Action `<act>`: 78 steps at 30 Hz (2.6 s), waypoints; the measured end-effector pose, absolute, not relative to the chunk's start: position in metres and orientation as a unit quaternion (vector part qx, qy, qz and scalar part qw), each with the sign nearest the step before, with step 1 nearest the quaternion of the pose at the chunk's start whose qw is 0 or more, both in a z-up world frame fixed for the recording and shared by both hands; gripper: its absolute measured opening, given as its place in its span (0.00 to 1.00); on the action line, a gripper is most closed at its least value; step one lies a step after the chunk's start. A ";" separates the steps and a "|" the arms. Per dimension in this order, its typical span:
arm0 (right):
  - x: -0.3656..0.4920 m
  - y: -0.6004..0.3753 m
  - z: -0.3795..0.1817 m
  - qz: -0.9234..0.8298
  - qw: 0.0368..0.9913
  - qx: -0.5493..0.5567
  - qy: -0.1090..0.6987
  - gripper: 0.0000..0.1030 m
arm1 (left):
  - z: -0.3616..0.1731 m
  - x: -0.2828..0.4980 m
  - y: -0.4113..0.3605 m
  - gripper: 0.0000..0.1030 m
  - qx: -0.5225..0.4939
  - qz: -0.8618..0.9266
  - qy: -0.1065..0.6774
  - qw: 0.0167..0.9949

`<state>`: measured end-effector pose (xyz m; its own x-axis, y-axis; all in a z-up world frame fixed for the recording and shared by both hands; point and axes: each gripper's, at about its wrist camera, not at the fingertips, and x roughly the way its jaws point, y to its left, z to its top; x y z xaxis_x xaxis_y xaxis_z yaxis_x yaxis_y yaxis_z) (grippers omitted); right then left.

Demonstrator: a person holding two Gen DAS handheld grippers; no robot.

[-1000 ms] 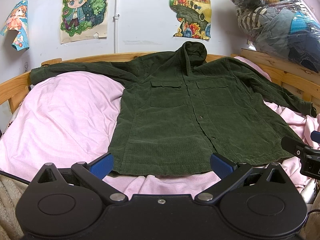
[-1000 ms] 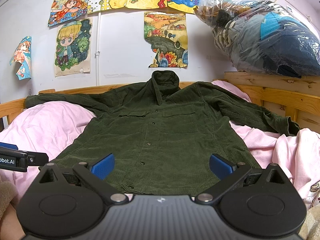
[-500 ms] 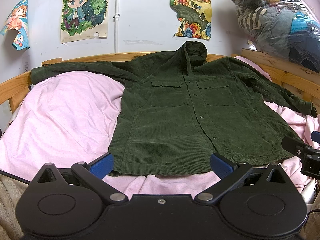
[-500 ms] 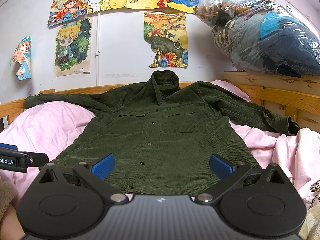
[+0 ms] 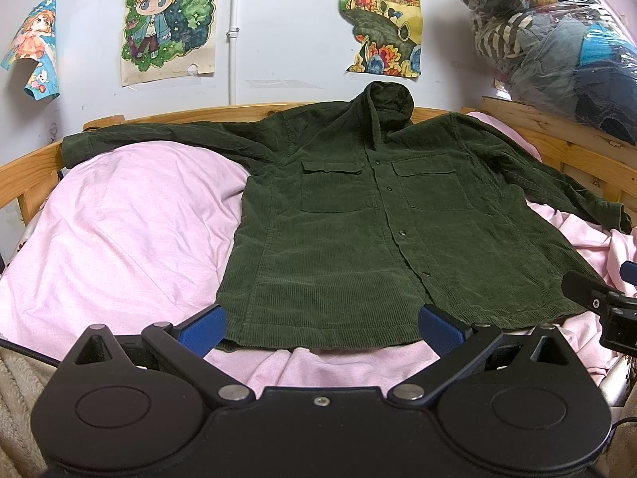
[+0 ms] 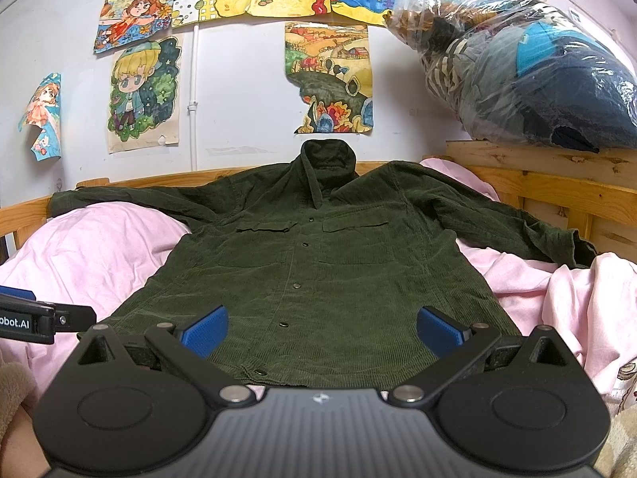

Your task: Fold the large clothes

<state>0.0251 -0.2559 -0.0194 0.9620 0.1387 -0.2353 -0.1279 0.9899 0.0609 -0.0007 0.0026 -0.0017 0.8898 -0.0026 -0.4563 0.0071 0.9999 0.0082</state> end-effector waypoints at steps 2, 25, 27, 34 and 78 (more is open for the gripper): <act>0.025 -0.255 -0.019 0.067 0.990 0.023 0.121 1.00 | -0.002 -0.001 0.003 0.99 0.005 -0.003 0.235 0.972; 0.096 -0.360 0.005 -0.016 0.965 0.175 0.195 1.00 | 0.012 0.072 -0.001 0.99 0.033 -0.035 0.296 0.954; 0.111 -0.388 0.010 -0.061 0.961 0.189 0.191 1.00 | 0.020 0.095 0.001 0.99 0.032 -0.043 0.296 0.954; 0.191 -0.449 0.012 -0.165 0.961 0.035 0.218 1.00 | 0.015 0.170 0.002 0.99 0.059 -0.052 0.256 0.963; 0.289 -0.124 0.167 0.300 0.928 -0.135 0.174 0.77 | -0.003 0.197 0.056 0.99 -0.069 -0.062 0.287 0.953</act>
<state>0.2887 -0.1239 0.1673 0.7595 0.5091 -0.4049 -0.6035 0.7838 -0.1464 0.1969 0.0558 -0.0028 0.8271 -0.1576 -0.5395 0.0783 0.9828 -0.1671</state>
